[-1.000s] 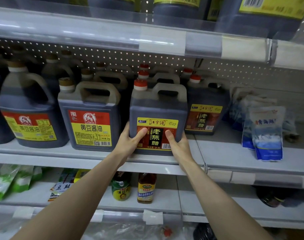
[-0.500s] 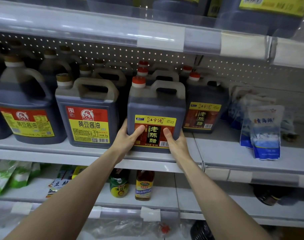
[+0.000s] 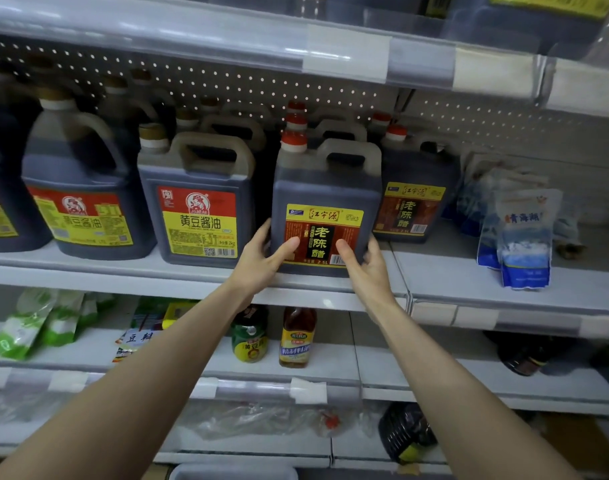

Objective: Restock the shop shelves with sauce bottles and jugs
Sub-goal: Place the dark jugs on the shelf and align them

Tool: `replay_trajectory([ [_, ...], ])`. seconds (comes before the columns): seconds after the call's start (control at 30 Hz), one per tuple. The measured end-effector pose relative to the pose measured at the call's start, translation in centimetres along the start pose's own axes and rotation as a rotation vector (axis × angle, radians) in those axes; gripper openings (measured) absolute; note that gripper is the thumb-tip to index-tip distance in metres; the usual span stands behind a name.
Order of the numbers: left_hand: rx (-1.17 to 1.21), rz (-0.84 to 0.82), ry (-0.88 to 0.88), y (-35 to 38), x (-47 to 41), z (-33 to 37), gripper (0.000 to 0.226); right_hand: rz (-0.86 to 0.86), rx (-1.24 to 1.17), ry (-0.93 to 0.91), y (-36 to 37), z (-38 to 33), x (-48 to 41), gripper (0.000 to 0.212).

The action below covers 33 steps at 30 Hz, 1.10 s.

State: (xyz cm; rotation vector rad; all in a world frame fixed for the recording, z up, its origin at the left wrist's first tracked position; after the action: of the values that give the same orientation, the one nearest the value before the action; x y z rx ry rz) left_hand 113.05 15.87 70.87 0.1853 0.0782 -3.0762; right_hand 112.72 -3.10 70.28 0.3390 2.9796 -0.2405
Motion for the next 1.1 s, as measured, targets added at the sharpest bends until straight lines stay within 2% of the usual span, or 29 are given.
replay_trajectory([
  [0.07, -0.039, -0.019, -0.020, -0.7, 1.4, 0.2, 0.060, 0.018, -0.013, -0.002, -0.1, -0.6, 1.5, 0.060],
  [0.13, -0.079, -0.022, -0.051, -1.7, 3.0, 0.1, 0.067, 0.048, -0.026, 0.007, -0.1, -1.2, 3.4, 0.061],
  [0.23, -0.103, -0.038, -0.094, -3.4, 5.8, -0.5, 0.062, 0.099, -0.005, 0.023, 0.2, -1.3, 6.5, 0.067],
  [0.47, -0.136, -0.025, -0.222, -8.9, 12.5, -6.5, 0.044, 0.062, 0.010, 0.214, 5.3, 4.9, 14.2, 0.055],
  [0.73, -0.168, 0.059, -0.514, -15.5, 19.7, -21.5, 0.050, -0.061, 0.078, 0.448, 12.1, 18.5, 22.2, 0.042],
  [0.83, -0.173, 0.094, -0.657, -17.1, 23.9, -28.6, 0.040, -0.100, 0.126, 0.544, 13.9, 24.7, 25.8, 0.034],
  [1.1, -0.268, 0.168, -0.914, -19.6, 34.6, -45.5, 0.033, -0.247, 0.230, 0.752, 17.6, 41.1, 35.3, 0.036],
])
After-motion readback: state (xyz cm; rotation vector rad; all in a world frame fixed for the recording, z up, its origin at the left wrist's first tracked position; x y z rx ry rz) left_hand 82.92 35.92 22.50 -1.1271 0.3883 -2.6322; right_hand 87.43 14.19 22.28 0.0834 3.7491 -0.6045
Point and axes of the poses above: each hand's wrist, its own x-axis away from the middle knuckle, its own y-axis out of the palm, z = x × y, the point moved 7 cm from there along -x, towards the middle knuckle, and after that the axes turned 5 degrees about z, right-handed, at the moved point
